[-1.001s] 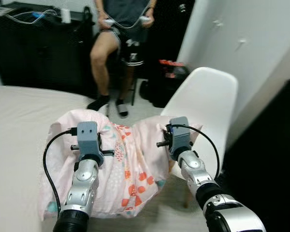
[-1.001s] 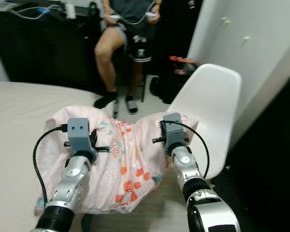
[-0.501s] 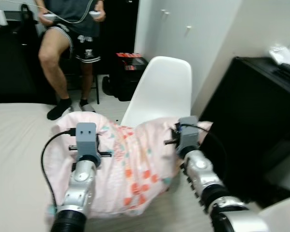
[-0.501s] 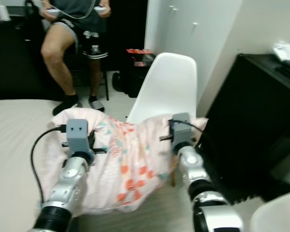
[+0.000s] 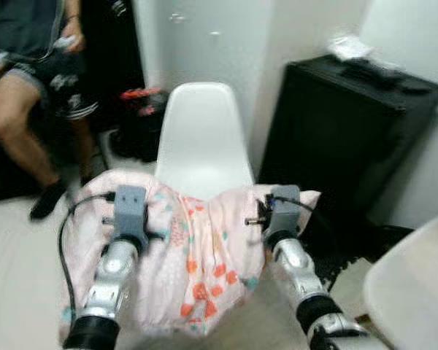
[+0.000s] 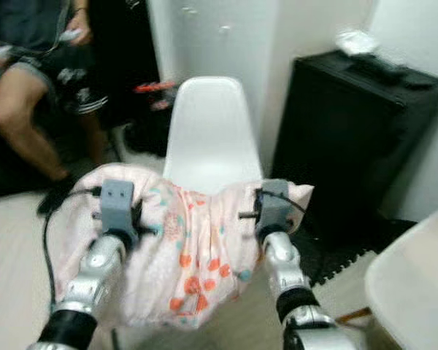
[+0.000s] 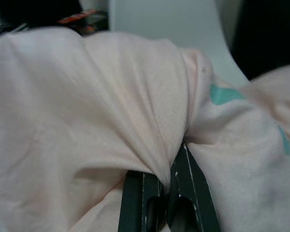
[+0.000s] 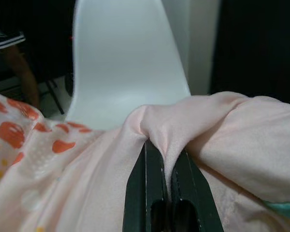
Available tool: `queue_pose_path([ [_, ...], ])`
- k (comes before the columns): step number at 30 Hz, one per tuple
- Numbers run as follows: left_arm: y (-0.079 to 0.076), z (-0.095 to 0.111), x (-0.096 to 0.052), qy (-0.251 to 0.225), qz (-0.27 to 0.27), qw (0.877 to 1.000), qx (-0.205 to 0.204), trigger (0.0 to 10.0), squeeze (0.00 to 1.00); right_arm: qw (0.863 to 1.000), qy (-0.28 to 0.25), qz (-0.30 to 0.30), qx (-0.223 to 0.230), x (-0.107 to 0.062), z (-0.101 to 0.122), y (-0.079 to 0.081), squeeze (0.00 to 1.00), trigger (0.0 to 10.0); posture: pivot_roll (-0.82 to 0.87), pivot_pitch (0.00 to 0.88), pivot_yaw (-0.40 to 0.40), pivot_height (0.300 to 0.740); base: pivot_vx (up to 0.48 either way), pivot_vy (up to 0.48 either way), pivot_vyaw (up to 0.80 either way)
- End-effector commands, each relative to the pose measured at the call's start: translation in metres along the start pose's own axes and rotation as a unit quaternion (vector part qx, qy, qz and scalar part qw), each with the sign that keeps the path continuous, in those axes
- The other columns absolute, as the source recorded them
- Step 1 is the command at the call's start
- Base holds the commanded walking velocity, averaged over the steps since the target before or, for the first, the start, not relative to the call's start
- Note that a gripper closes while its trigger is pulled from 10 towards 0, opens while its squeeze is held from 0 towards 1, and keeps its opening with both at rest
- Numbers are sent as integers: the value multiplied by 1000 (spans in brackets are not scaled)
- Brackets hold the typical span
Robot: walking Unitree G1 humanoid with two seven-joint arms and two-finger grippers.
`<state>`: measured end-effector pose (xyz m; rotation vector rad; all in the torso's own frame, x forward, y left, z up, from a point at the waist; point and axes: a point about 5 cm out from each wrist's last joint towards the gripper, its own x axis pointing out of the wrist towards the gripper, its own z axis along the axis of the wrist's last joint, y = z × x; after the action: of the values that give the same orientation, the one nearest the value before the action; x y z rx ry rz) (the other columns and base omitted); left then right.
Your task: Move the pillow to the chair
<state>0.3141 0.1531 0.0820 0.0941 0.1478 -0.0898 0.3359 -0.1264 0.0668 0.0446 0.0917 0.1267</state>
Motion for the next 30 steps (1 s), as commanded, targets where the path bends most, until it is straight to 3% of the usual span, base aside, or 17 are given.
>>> queue_pose_path([
  [1,-7,7,2,-13,-23,1000,15,10000,0,1000,-20,9,0,2,7,6,0,10000,41,0,94,724,0,0,-800],
  [6,-8,4,2,-10,-25,999,17,10000,0,1000,-18,6,3,0,5,5,0,10000,29,0,96,724,0,0,-800],
  [14,-21,-2,1,-4,-32,999,3,10000,0,1000,-9,-3,-1,-3,3,-7,0,10000,-1,0,58,724,0,0,-800],
  [30,-22,-7,2,-1,-8,1000,-19,10000,0,1000,11,10,-22,1,4,-13,0,10000,-15,0,-4,724,0,0,-800],
])
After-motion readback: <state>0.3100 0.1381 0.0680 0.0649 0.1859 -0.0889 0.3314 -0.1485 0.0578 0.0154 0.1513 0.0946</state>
